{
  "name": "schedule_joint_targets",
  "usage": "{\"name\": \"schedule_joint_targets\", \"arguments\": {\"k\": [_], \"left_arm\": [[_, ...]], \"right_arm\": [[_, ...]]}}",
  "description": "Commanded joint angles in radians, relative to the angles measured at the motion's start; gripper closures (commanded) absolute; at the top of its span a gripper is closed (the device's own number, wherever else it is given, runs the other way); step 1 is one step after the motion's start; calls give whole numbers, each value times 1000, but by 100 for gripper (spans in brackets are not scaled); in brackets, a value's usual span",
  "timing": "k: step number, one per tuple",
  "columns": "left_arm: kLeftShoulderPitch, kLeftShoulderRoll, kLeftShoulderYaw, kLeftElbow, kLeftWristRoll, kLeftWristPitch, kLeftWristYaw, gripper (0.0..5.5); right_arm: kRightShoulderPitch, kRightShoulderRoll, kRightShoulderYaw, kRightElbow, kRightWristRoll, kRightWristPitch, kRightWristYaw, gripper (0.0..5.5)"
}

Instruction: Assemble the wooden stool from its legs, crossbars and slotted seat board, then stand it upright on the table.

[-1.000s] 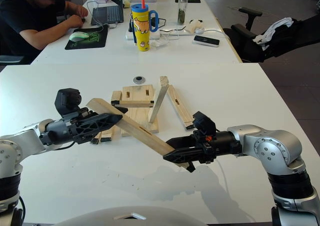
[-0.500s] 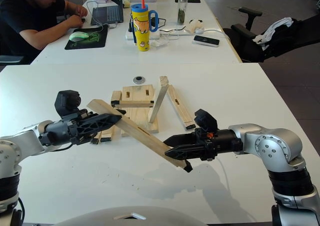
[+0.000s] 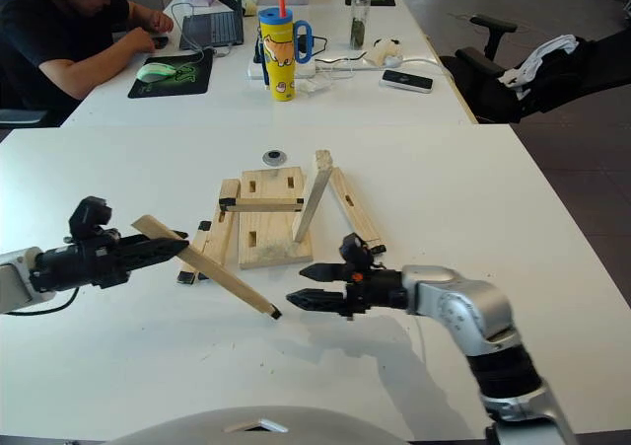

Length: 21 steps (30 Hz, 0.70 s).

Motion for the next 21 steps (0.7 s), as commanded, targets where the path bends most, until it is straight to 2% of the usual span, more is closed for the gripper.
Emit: {"name": "schedule_joint_targets", "arguments": {"k": [1,6,11,18,21], "left_arm": [[-90,50,37,76,56,-24,-70,340],[-122,47,32,150,137,-52,-107,341],[-133,16,52,150,166,-58,-95,341],[-179,-96,135,70,160,-112,44,341],[-223,-109,117,-19,166,-132,67,341]], "right_arm": [[-17,75,80,117,-157,-66,-126,158],[-77,118,64,302,-257,-123,-175,158],[-132,92,-45,360,-272,-158,-200,158],[-146,33,-93,302,-240,-103,-131,158],[-87,83,-105,183,-140,-62,-101,202]]}}
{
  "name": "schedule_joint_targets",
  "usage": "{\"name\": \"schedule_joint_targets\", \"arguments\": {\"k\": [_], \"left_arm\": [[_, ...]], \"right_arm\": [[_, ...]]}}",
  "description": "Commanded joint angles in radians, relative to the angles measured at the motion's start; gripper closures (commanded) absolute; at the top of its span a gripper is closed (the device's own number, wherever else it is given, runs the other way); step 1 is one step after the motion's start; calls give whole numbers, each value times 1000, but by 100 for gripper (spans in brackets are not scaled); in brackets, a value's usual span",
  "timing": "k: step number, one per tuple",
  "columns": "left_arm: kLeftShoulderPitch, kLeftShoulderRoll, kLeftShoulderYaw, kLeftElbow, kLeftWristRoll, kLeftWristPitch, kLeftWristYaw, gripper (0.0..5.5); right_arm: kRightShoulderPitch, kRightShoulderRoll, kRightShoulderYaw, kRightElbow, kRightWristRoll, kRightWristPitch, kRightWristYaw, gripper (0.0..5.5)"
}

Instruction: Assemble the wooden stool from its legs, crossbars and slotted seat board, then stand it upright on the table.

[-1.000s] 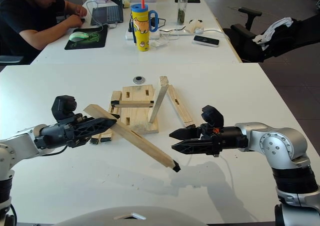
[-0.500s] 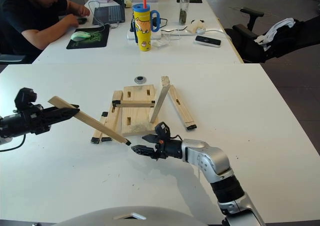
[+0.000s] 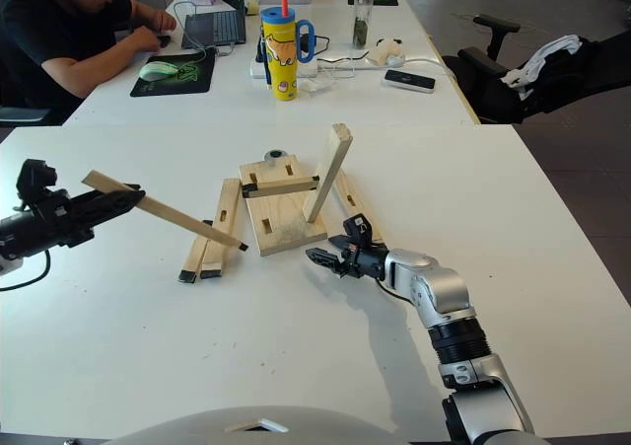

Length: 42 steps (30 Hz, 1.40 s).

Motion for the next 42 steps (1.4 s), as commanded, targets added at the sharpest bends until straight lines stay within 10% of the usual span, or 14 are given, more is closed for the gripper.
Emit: {"name": "schedule_joint_targets", "arguments": {"k": [1,12,42], "left_arm": [[-81,-6,-30,-119,27,-44,20,341],[-184,-35,-326,-82,352,-282,-69,341],[-342,58,-426,-2,470,-253,-276,343]], "right_arm": [[62,76,-14,-154,104,40,11,222],[71,263,93,-63,-163,-236,-231,376],[14,388,172,219,-412,-409,-322,376]]}}
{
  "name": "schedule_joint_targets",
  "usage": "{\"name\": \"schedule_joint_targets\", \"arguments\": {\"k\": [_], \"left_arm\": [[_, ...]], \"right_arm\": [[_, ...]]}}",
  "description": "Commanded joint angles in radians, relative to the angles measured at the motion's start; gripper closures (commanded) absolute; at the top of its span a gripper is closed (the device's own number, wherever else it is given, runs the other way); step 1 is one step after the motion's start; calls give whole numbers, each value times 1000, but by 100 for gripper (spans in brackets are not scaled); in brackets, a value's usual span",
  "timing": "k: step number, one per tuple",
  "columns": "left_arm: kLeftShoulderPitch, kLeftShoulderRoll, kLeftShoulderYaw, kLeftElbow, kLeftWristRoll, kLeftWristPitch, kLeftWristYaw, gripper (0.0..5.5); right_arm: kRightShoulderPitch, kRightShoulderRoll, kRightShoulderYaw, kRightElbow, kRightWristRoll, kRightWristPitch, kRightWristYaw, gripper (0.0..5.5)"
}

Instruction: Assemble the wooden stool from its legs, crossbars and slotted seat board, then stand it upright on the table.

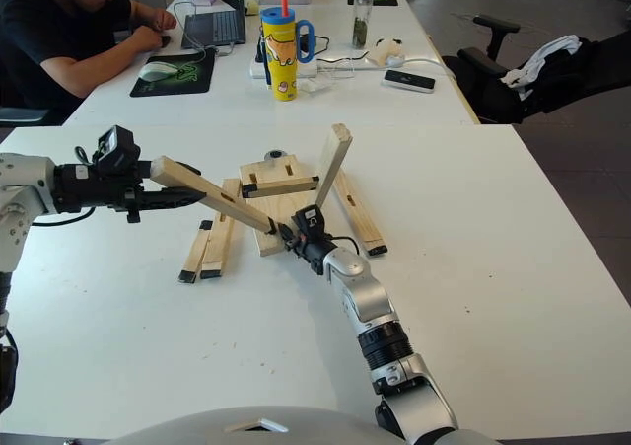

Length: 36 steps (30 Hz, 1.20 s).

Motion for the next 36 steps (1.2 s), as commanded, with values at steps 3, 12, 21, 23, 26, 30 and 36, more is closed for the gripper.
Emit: {"name": "schedule_joint_targets", "arguments": {"k": [3,12,21,23,26,30,36], "left_arm": [[-29,7,-25,1,27,22,-11,343],[-66,-24,-56,-13,47,44,10,343],[-41,-123,-154,64,116,-16,35,344],[-16,-137,-160,82,126,-31,51,344],[5,-151,-158,112,134,-49,72,344],[-18,-174,-191,163,166,-79,75,344],[-45,-230,-285,275,219,-119,67,344]], "right_arm": [[6,22,44,58,-40,10,16,376],[-31,22,109,115,-115,-17,39,376],[55,-75,15,-89,-153,-4,-25,376],[90,-122,35,-165,-164,55,13,376],[107,-155,47,-189,-180,142,20,376],[102,-134,58,-143,-153,187,40,376],[109,-123,101,-125,-127,226,86,376]]}}
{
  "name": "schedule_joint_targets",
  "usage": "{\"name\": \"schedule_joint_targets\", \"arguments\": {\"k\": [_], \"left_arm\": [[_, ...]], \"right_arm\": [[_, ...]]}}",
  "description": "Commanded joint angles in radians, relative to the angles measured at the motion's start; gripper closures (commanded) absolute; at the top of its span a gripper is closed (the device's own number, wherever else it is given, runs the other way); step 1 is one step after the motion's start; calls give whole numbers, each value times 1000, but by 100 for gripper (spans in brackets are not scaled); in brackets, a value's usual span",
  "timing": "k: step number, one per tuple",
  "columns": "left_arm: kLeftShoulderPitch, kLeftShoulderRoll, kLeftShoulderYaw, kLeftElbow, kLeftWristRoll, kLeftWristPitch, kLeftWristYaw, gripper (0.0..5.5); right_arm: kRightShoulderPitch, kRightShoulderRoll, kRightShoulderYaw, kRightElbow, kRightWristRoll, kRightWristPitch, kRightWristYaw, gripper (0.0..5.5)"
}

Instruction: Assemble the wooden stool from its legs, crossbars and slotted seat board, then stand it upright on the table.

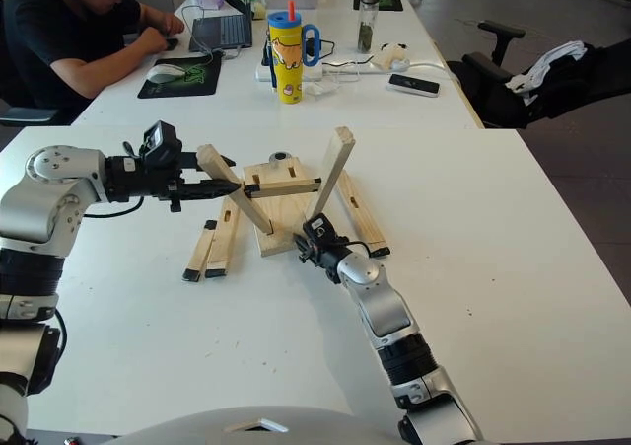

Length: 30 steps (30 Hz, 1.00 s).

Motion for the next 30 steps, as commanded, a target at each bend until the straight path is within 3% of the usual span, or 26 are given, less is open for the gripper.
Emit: {"name": "schedule_joint_targets", "arguments": {"k": [1,6,10,14,22,27,30], "left_arm": [[78,-60,-157,121,154,14,27,344],[102,-51,-166,120,143,12,32,344],[102,-46,-166,125,140,11,29,344],[99,-45,-169,126,136,15,25,344],[90,-63,-191,126,134,19,18,344],[83,-61,-192,119,128,26,23,344],[97,-52,-187,90,118,38,31,344]], "right_arm": [[54,-6,60,47,3,77,49,376],[69,21,-43,-143,140,7,92,402],[62,11,-81,-373,247,53,127,476],[-10,15,-87,-527,194,9,53,547],[-218,55,53,-343,-166,-173,-187,550],[-106,-33,311,71,-301,91,-38,550],[-105,-31,296,40,-292,88,-20,550]]}}
